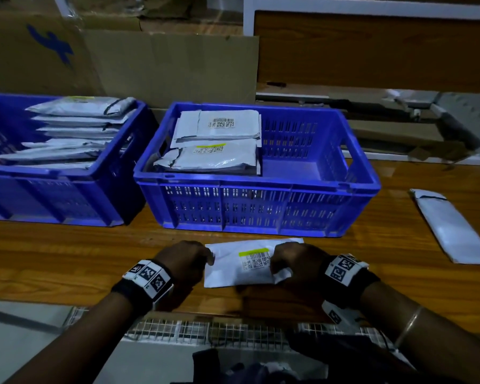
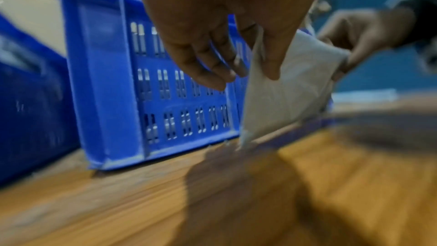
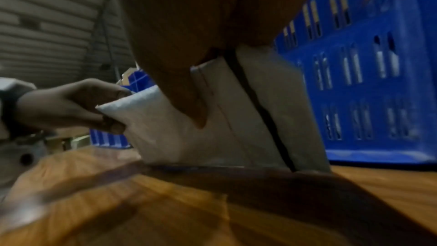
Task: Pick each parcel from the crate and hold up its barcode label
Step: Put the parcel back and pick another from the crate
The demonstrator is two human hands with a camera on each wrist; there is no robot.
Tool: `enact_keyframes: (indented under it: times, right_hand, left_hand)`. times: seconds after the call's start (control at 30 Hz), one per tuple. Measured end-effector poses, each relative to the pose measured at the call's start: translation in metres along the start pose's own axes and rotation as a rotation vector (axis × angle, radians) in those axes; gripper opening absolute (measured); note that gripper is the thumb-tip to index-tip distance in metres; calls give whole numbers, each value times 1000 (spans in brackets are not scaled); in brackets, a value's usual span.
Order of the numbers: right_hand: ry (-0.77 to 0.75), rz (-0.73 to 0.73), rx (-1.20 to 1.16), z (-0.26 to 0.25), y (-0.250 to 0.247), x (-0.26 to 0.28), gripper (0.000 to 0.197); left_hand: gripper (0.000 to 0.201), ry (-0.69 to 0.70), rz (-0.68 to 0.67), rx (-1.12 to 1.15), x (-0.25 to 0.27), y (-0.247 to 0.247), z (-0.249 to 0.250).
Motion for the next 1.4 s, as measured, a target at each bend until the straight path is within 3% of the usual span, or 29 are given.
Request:
enact_keyframes:
  times: [0.1, 0.2, 0.33, 0.43, 0.6, 0.7, 0.8, 1.0, 1.17, 1.3, 1.4]
  right_hand:
    - [38, 95, -116, 8, -2, 7, 28]
    - [88, 259, -220, 19, -15, 6, 19]
    - [361, 449, -280, 50, -30, 12, 22]
    - [519, 414, -251, 68, -24, 13, 33]
    - [611, 339, -258, 70, -14, 10, 53]
    - [618, 318, -288, 65, -15, 6, 56]
    - [599, 290, -286, 61, -15, 2, 56]
    - [612, 322, -386, 56, -12, 6, 48]
    - [618, 340, -479, 53, -17, 10, 45]
    - [527, 392, -632, 38, -36, 9, 36]
    - [408, 406, -650, 16, -61, 11, 39]
  left_hand:
    - [30, -116, 21, 157, -7, 5, -9]
    - [22, -263, 67, 353, -12, 6, -20]
    - [22, -434, 91, 358, -23, 10, -31]
    - [23, -487, 91, 369, -31, 11, -33]
    - [28, -517, 8, 443, -36, 7, -22]
    - [36, -506, -25, 448, -36, 6, -13]
    - [27, -530, -30, 428, -34, 6, -6]
    - [33, -530, -60, 451, -29, 6, -1]
    - [31, -556, 74, 540, -16, -9, -1]
    - [6, -541, 220, 641, 3, -38, -2]
    - [16, -505, 279, 656, 20, -64, -10]
Point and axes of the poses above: each hand's wrist, its own x-axis away from the middle knuckle, its own y-axis out of the palm, z = x × y, the point moved 4 cm from there along -x, towards the middle knuckle, and after that the axes turned 10 degrees about -x, right-handed, at the moved point
